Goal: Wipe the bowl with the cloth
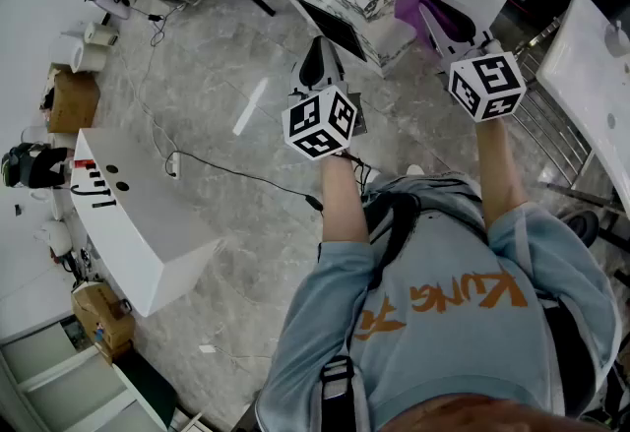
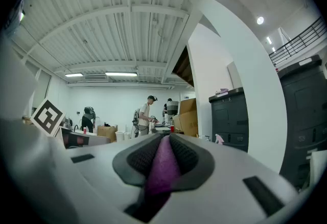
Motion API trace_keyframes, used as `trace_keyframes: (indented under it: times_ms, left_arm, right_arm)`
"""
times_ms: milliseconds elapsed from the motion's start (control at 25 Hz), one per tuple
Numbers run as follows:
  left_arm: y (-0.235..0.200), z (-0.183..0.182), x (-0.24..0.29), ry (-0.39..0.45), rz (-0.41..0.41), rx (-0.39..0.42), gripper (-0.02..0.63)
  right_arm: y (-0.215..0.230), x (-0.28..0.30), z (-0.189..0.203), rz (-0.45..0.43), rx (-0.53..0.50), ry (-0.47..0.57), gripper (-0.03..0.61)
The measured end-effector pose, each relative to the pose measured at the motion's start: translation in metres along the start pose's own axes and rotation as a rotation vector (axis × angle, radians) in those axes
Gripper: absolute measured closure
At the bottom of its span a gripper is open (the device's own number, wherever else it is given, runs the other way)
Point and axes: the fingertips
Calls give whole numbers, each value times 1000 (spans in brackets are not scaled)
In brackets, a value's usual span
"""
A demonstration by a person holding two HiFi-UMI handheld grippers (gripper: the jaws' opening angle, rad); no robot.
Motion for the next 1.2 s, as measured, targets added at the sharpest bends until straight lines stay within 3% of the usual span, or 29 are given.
trace_keyframes:
  times_ms: [720, 1200]
  left_arm:
    - [20, -18, -2, 52, -19, 25, 591]
    - [21, -33, 28, 75, 6, 38, 591]
  right_arm:
    - [25, -14, -17, 7, 6, 56, 508]
    - [43, 3, -28, 23, -19, 80, 508]
Point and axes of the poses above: the fingertips, and each gripper's own axes: x forward along the fingers, y to its right, z out of its underside, and after that the axes turned 11 degrees about -z, right-handed
